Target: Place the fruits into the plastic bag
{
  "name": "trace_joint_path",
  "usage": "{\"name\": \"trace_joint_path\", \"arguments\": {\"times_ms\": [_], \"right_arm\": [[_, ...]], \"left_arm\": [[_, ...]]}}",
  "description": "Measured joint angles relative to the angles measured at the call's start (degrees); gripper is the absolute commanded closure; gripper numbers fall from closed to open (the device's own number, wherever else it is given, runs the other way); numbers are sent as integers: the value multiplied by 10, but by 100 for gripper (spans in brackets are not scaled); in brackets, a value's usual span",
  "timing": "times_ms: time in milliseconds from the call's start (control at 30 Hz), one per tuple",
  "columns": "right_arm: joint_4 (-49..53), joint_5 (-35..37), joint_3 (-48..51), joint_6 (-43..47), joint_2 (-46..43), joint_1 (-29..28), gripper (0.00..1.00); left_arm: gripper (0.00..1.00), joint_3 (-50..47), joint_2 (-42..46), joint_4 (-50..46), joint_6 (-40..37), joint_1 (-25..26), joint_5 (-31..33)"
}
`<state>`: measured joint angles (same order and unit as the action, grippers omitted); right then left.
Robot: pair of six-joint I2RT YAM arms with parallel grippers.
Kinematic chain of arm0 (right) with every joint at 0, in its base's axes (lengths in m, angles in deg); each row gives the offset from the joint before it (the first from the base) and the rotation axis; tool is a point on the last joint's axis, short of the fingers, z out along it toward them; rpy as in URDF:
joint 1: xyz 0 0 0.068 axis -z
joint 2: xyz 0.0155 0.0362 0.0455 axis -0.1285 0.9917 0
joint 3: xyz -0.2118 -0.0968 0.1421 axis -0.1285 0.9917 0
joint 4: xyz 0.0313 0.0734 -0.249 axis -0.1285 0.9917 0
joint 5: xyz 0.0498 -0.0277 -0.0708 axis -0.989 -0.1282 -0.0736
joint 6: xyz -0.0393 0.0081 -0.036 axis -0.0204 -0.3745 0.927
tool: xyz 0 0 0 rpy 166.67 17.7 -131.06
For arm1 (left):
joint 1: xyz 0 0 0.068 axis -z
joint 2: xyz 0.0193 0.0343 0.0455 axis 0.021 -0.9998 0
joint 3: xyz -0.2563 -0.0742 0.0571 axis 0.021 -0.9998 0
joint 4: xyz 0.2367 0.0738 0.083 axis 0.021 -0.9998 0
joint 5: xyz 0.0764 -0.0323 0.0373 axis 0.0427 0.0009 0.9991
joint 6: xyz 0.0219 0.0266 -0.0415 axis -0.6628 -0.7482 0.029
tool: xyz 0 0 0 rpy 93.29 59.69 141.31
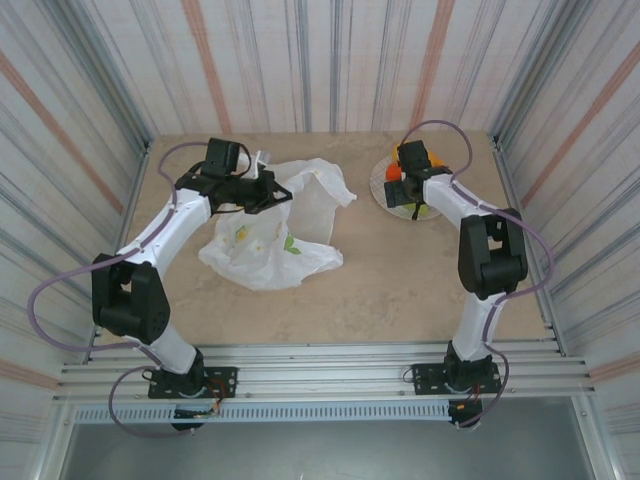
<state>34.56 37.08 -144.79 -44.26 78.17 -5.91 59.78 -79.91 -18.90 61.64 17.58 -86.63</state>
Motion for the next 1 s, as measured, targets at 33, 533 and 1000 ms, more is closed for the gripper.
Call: {"name": "trace_joint_path", "arguments": {"times_ms": [33,533,1000], "right_arm": [[3,0,-8,4,8,2,2],[48,-9,-71,35,85,10,11],[65,-18,-99,61,121,14,30]], "left_arm": [[100,-1,0,0,0,-2,0],[100,-6,1,0,0,-10,-2],[100,-6,1,1,0,-10,-2]]}}
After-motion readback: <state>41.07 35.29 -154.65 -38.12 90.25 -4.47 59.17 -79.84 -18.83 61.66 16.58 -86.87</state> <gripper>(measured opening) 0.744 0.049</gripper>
